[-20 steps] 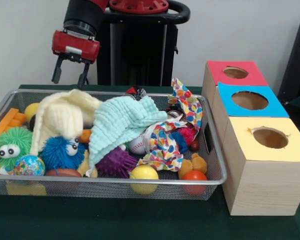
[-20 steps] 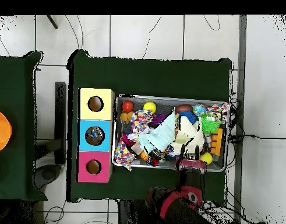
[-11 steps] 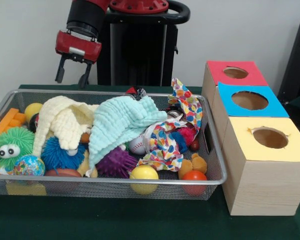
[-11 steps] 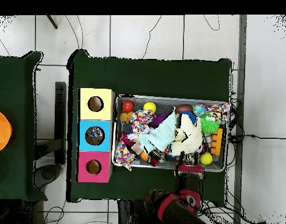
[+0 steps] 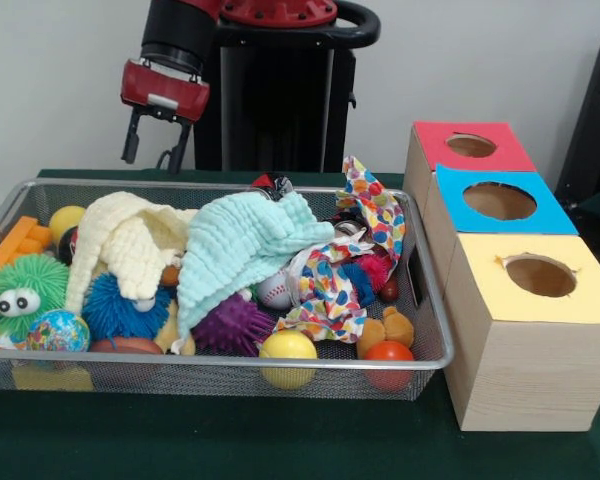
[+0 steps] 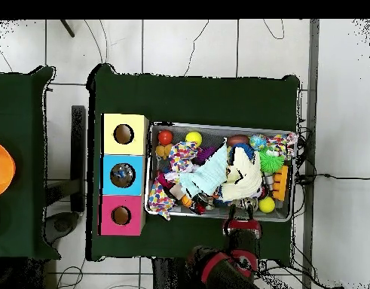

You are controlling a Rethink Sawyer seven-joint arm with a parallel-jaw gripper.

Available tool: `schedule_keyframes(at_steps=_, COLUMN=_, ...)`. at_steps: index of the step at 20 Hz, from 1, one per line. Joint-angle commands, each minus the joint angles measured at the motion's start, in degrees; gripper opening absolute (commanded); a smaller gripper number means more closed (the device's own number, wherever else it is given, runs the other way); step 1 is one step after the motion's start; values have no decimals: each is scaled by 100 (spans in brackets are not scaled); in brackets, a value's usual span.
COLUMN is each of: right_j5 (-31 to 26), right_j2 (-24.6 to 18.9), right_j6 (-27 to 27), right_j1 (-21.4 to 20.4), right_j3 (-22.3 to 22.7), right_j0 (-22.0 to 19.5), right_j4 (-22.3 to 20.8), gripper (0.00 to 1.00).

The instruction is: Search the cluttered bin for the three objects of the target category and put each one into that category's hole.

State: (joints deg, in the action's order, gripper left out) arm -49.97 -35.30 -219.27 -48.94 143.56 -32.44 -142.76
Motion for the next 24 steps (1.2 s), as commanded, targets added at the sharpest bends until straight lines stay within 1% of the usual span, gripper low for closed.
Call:
schedule_keyframes(at_steps=1, right_j5=-780, right_j2=-43, right_j6=536, right_j1=875, right_j3=-233, right_j0=112, right_j4=-82, gripper=100)
schedule_keyframes(at_steps=2, right_j5=-933, right_j2=-95, right_j6=461, right_j1=870, right_j3=-121, right_j0=212, right_j4=-127, gripper=100)
schedule_keyframes(at_steps=3, right_j5=-982, right_j2=-90, right_j6=491, right_j1=842, right_j3=-58, right_j0=350, right_j4=-58, gripper=100)
schedule_keyframes(at_steps=5, right_j5=-1006, right_j2=-155, right_j6=495, right_j1=660, right_j3=186, right_j0=598, right_j4=-5, gripper=100)
schedule_keyframes(at_steps=7, right_j5=-961, right_j2=-447, right_j6=150, right_j1=352, right_j3=629, right_j0=780, right_j4=-132, gripper=100)
schedule_keyframes(at_steps=8, right_j5=-955, right_j2=-515, right_j6=14, right_j1=218, right_j3=762, right_j0=928, right_j4=-74, gripper=100)
schedule_keyframes(at_steps=10, right_j5=-963, right_j2=-445, right_j6=-104, right_j1=-66, right_j3=833, right_j0=1372, right_j4=366, gripper=100)
schedule_keyframes(at_steps=11, right_j5=-869, right_j2=-349, right_j6=-37, right_j1=-189, right_j3=768, right_j0=1543, right_j4=628, gripper=100)
schedule_keyframes(at_steps=13, right_j5=-882, right_j2=-279, right_j6=-157, right_j1=-389, right_j3=813, right_j0=1927, right_j4=1041, gripper=100)
schedule_keyframes(at_steps=14, right_j5=-900, right_j2=-234, right_j6=-149, right_j1=-405, right_j3=787, right_j0=2033, right_j4=1163, gripper=100)
schedule_keyframes(at_steps=15, right_j5=-798, right_j2=-172, right_j6=2, right_j1=-392, right_j3=649, right_j0=2007, right_j4=1204, gripper=100)
schedule_keyframes(at_steps=17, right_j5=-745, right_j2=-153, right_j6=-7, right_j1=-349, right_j3=574, right_j0=1957, right_j4=1184, gripper=100)
schedule_keyframes(at_steps=18, right_j5=-676, right_j2=-108, right_j6=29, right_j1=-311, right_j3=511, right_j0=1934, right_j4=1256, gripper=100)
schedule_keyframes(at_steps=19, right_j5=-550, right_j2=-55, right_j6=83, right_j1=-279, right_j3=456, right_j0=1847, right_j4=1293, gripper=100)
schedule_keyframes(at_steps=20, right_j5=-441, right_j2=-64, right_j6=23, right_j1=-282, right_j3=468, right_j0=1779, right_j4=1304, gripper=100)
schedule_keyframes(at_steps=21, right_j5=-264, right_j2=-74, right_j6=1, right_j1=-372, right_j3=482, right_j0=1692, right_j4=1305, gripper=100)
schedule_keyframes(at_steps=23, right_j5=172, right_j2=67, right_j6=232, right_j1=-530, right_j3=321, right_j0=1542, right_j4=1578, gripper=100)
schedule_keyframes(at_steps=24, right_j5=514, right_j2=227, right_j6=548, right_j1=-678, right_j3=237, right_j0=1403, right_j4=1728, gripper=100)
